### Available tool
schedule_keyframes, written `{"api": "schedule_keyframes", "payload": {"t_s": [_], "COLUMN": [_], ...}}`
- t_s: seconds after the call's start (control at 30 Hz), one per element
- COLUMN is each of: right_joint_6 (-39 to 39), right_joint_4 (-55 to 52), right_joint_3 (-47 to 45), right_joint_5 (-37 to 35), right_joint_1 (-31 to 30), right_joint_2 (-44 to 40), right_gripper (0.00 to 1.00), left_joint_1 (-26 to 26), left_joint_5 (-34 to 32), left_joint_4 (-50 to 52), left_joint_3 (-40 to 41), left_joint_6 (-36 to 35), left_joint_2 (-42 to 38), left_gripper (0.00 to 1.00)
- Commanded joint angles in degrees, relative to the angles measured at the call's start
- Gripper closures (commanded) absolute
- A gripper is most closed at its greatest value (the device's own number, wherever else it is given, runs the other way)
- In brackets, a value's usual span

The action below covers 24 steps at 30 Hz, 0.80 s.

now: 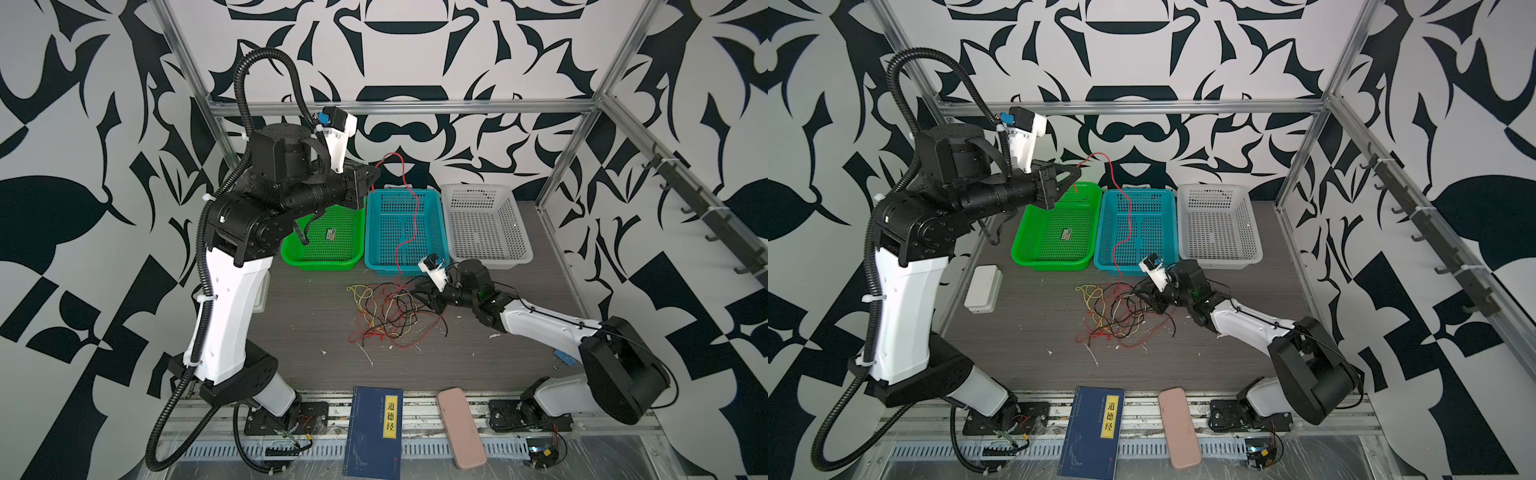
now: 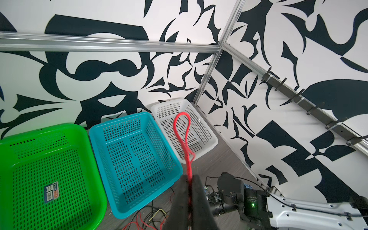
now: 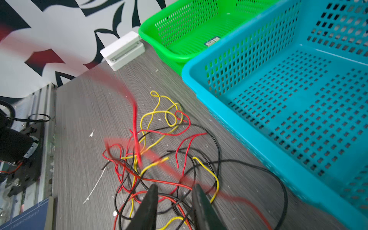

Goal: Untangle and sort cables by color
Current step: Untie the cable.

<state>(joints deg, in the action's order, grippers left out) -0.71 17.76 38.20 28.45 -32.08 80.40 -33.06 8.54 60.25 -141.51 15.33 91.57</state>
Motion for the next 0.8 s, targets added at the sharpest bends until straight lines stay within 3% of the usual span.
{"api": "schedule_keyframes", "payload": {"t_s": [0.0, 0.17, 0.33, 0.57, 0.77], "right_joint_6": [-1.40, 0.59, 4.14, 2.82, 2.78], "right_joint_4": [-0.44, 0.27, 2.00, -0.86, 1.24], "right_joint_3": [-0.19, 1.03, 5.95, 16.21, 19.17], "right_joint_5": [-1.98, -1.71, 3.00, 6.89, 7.85], "right_joint_1": [-0.27, -0.27, -0.35, -1.21, -3.18], "right_joint_2": [-2.22, -5.47, -7.90, 1.32, 8.68], "right_gripper": [0.65, 0.58, 0.52, 0.52, 0.51], "left_joint_1": [0.19, 0.25, 0.23, 0.23, 0.19], "left_joint_5": [-0.38, -0.59, 0.69, 1.01, 0.79], "left_joint_4": [-0.22, -0.04, -1.33, -1.71, -1.53], "left_joint_3": [-0.53, -0.17, 1.43, 1.94, 2.47], "left_joint_6": [-0.25, -0.62, 0.48, 0.81, 0.75], "left_joint_2": [-0.40, -0.34, -0.91, -1.29, -1.75], "left_gripper": [1.00, 1.00, 1.00, 1.00, 1.00]}}
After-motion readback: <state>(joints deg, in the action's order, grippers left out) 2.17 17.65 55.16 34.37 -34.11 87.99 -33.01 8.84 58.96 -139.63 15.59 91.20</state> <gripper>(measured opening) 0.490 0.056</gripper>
